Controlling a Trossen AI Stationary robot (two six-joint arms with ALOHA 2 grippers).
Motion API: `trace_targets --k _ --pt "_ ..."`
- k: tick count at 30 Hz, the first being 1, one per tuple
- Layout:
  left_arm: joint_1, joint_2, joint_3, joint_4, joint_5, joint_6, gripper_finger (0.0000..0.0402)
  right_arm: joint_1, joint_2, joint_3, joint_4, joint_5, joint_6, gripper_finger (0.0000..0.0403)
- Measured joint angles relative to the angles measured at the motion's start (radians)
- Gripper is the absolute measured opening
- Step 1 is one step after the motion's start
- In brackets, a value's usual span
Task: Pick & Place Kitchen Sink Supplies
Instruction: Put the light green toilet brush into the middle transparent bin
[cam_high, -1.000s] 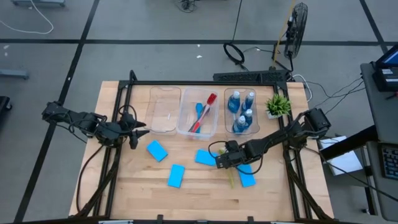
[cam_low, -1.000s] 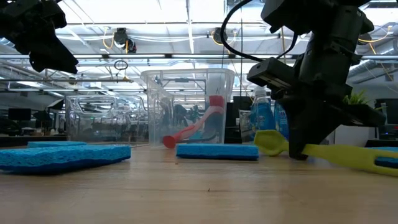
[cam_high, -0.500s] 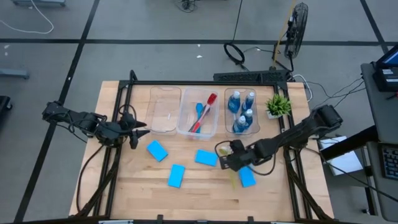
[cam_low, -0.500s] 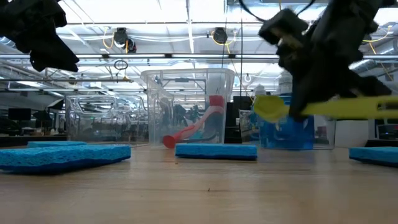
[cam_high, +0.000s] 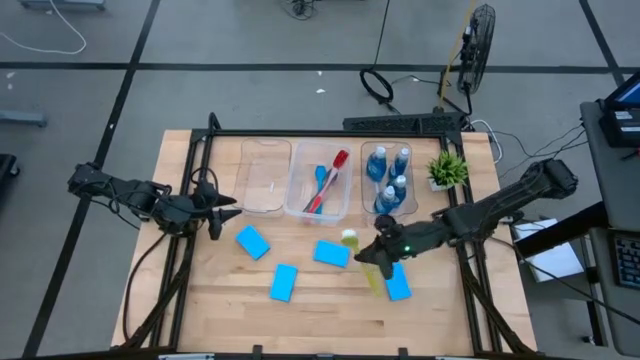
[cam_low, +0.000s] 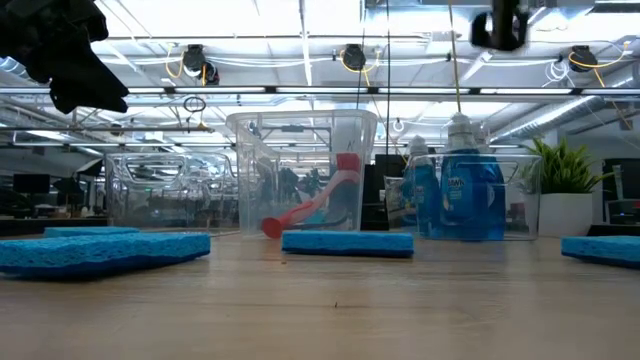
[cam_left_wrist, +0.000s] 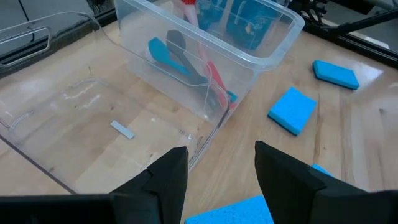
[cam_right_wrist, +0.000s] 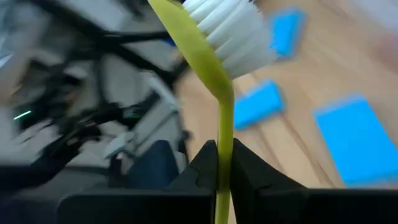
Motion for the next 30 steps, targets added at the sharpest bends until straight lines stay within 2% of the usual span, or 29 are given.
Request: trace_targets --k 7,20,24,30 --pt "0.0 0.0 0.0 0.0 0.008 -0.008 0.0186 -0.001 -0.099 0.002 0.206 -0.157 -0.371 0.0008" --pt "-0.001 0.0 0.0 0.0 0.015 -0.037 0.0186 -0.001 -0.165 0.002 0.5 -0.519 -0.676 0.001" --pt "0.0 0.0 0.0 0.0 0.015 -0.042 0.0186 -0.001 -0.166 0.002 0.545 -0.547 -0.741 0.0011" --pt "0.0 0.0 0.0 0.0 0.015 -0.044 0.0186 -0.008 -0.16 0.002 0.54 -0.528 -0.731 0.0012"
